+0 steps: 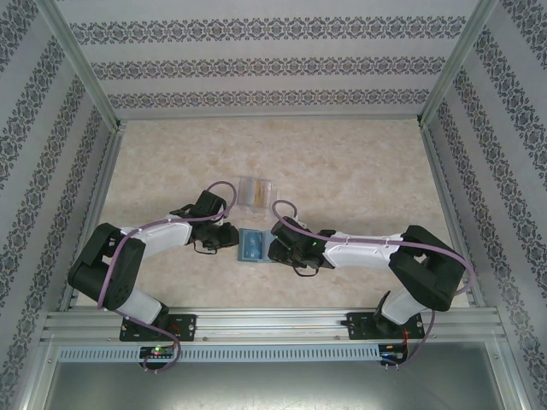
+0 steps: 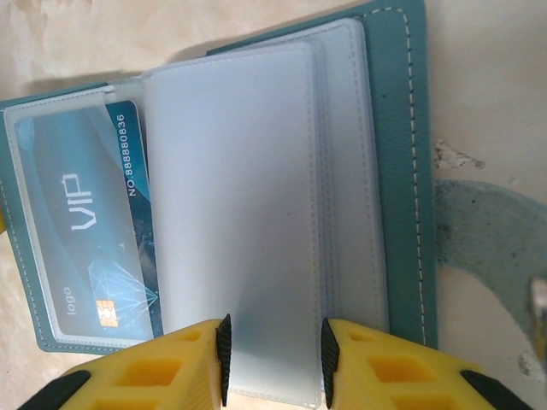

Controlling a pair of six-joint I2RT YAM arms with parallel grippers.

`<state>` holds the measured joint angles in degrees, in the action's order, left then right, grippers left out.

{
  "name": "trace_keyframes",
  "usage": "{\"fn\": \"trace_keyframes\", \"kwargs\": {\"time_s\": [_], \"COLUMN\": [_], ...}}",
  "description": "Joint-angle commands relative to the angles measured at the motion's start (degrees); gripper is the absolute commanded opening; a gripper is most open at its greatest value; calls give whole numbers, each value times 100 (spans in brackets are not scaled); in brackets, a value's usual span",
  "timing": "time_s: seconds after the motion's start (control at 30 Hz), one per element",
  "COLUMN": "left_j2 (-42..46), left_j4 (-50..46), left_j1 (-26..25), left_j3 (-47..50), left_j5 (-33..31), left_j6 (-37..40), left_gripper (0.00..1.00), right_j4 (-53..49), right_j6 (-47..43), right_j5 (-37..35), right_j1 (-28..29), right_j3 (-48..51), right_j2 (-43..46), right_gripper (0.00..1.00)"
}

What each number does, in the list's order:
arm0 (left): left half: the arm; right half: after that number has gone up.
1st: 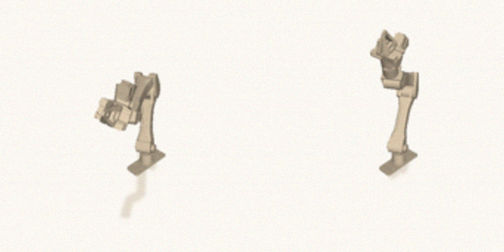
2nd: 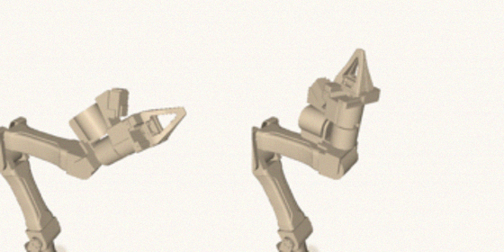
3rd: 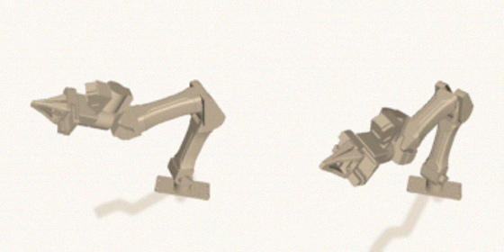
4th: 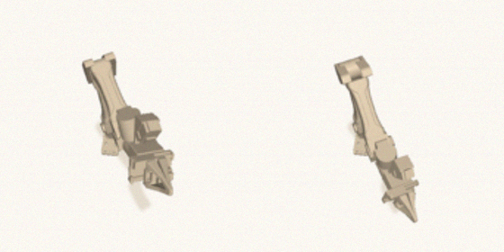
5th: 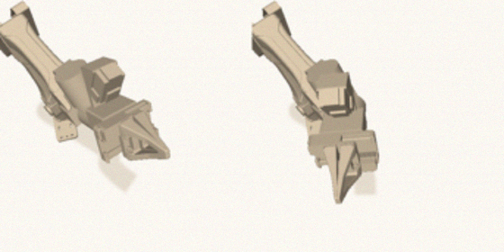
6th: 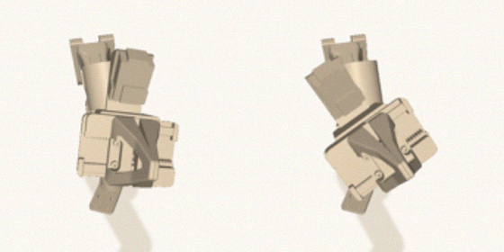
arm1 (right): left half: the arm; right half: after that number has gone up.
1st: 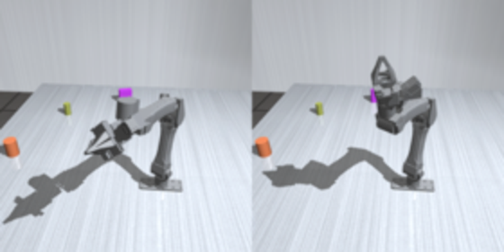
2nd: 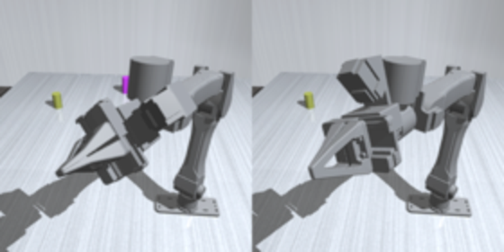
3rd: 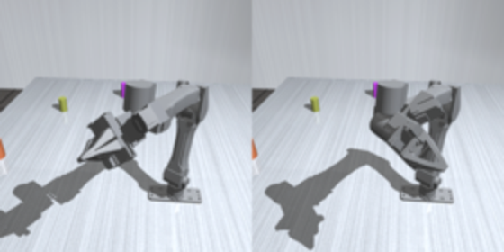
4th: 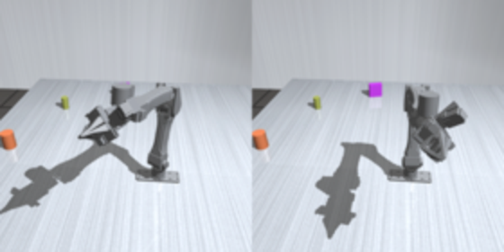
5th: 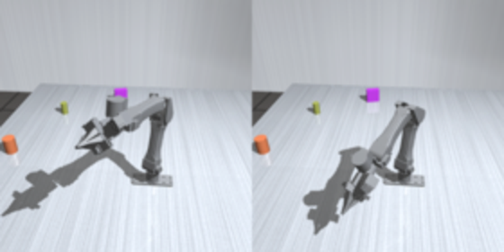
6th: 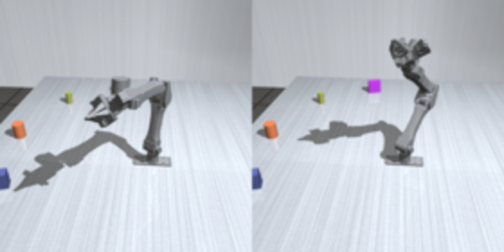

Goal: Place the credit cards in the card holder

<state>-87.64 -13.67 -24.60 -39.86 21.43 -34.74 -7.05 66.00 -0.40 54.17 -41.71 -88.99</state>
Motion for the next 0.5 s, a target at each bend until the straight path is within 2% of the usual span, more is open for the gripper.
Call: {"fn": "trace_keyframes", "kwargs": {"time_s": [0.0, 0.27, 0.47], "left_j2": [-71, -92, -103], "left_j4": [-270, -281, -268], "left_j1": [17, 10, 17], "left_j3": [229, 198, 219], "left_j5": [168, 168, 169], "left_j6": [82, 77, 73], "left_gripper": [28, 29, 28], "right_j4": [-169, -192, -139], "right_j6": [-179, -238, -265], "right_j5": [-145, -252, -257], "right_j1": [91, 107, 112], "right_j3": [-152, -175, -187], "right_j2": [90, 184, 155], "right_gripper": [35, 34, 30]}}
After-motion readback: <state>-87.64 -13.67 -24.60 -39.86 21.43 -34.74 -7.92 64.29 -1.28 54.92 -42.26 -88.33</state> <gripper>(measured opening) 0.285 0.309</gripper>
